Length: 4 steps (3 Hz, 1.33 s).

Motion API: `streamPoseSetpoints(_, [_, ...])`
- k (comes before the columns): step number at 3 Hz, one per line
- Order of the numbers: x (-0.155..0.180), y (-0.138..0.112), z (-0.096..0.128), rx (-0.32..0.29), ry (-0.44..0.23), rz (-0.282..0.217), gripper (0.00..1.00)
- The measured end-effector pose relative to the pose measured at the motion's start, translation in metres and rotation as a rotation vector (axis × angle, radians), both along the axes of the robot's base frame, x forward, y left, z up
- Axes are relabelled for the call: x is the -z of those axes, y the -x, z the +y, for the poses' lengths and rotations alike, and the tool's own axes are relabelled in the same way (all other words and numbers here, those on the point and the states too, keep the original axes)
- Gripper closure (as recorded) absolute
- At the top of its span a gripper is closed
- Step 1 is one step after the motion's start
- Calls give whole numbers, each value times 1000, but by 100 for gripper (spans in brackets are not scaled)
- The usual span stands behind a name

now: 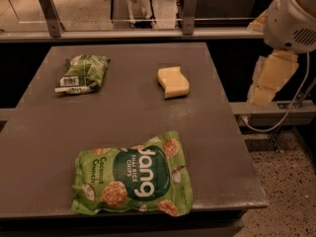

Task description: Move sponge near green rice chip bag

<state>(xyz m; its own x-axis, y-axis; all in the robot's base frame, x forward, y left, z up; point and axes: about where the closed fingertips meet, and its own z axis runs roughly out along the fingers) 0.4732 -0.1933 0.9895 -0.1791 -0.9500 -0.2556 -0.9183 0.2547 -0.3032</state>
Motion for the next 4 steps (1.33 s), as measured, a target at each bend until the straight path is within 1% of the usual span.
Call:
streamPoseSetpoints(1, [2,-45,34,-24,-81,-31,0])
streamPoseSetpoints(2, [21,-89,69,-4,-166,-29,0])
streamPoseSetpoints(3, [55,-125,85,48,-197,-5,0])
streamPoseSetpoints(4, [90,-151,93,102,-241,42,0])
